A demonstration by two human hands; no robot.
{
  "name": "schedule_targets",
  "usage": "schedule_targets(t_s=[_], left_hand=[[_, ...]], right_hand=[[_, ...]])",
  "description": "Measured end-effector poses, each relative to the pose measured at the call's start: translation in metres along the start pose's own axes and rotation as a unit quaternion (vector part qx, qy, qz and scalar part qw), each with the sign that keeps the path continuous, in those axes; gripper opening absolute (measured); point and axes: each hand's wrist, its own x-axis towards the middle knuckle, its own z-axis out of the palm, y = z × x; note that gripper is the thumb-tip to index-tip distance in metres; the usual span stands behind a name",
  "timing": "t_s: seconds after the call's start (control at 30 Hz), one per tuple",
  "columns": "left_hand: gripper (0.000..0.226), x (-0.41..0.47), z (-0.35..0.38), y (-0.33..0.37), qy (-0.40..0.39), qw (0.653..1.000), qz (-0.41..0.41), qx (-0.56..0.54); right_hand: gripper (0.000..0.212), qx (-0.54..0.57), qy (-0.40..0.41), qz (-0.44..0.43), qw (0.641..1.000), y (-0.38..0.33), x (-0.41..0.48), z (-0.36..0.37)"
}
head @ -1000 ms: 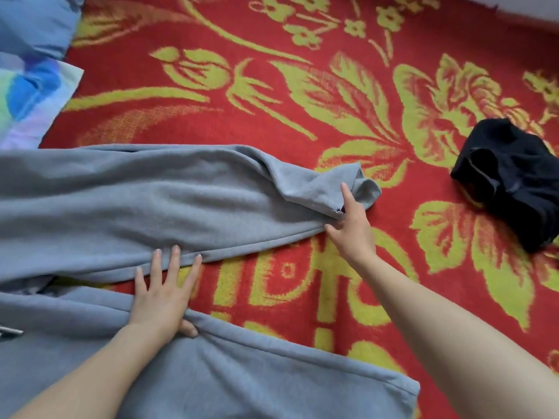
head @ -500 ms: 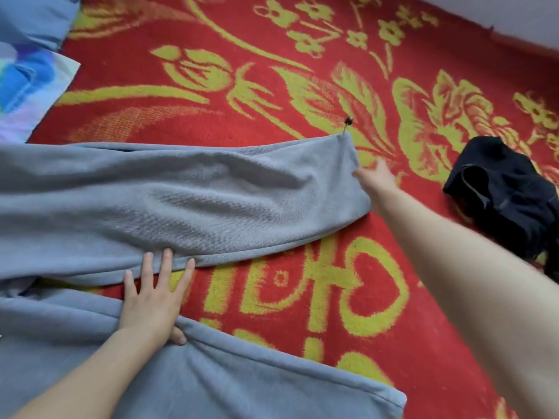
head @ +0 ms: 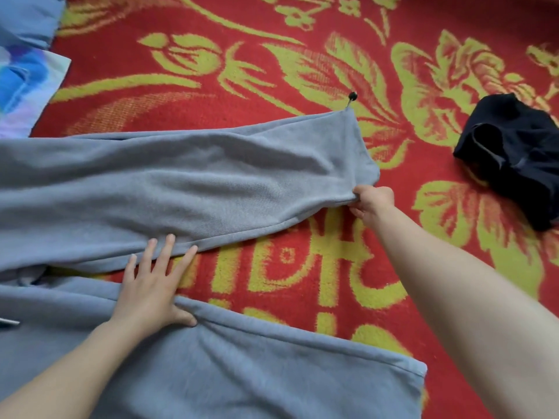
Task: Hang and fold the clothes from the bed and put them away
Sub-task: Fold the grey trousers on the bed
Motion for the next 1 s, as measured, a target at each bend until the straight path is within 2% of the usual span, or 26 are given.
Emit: schedule_targets(t_s=[0.1,0.17,0.27,0.33,0.43,0.5,0.63,0.73,0.9,1.0], left_hand=[[0.136,-0.013,-0.006,0.001,0.063,0.997,0.027,-0.025],[0.127,-0.020,-0.002,0.004,0.125,0.989,0.081,-0.020],[0.118,-0.028,-0.004,0.017,0.216,0.967,0.134,-0.018],[0.111,-0.031,-0.007,0.031,0.256,0.953,0.156,-0.045],[0.092,-0.037,-0.003,0.051,0.248,0.952,0.172,-0.048],[0.077,-0.041,0.003,0.055,0.235,0.958,0.159,-0.044],[0.067,-0.055,0.013,0.060,0.231,0.964,0.117,-0.064],[0.051,-0.084,0.028,0.065,0.225,0.969,0.082,-0.055],[0.053,-0.155,0.069,0.062,0.168,0.984,0.018,-0.053],[0.065,-0.194,0.094,0.067,0.162,0.983,0.053,-0.074]], right_hand=[[0.043,0.014,0.066,-0.062,0.996,0.003,-0.005,-0.021],[0.047,0.017,0.071,-0.092,0.993,0.000,-0.008,-0.044],[0.047,0.070,0.074,-0.078,0.992,0.001,-0.010,-0.081],[0.050,0.079,0.111,-0.053,0.989,0.015,-0.014,-0.108],[0.057,0.068,0.127,0.006,0.990,0.055,-0.018,-0.141],[0.062,0.013,0.114,0.024,0.993,0.079,-0.022,-0.153],[0.061,-0.156,0.085,-0.049,0.983,0.115,-0.043,-0.162],[0.056,-0.328,0.068,-0.071,0.940,0.153,-0.084,-0.174],[0.063,-0.400,0.075,-0.017,0.913,0.216,-0.164,-0.190],[0.076,-0.389,0.094,0.012,0.916,0.238,-0.195,-0.197]])
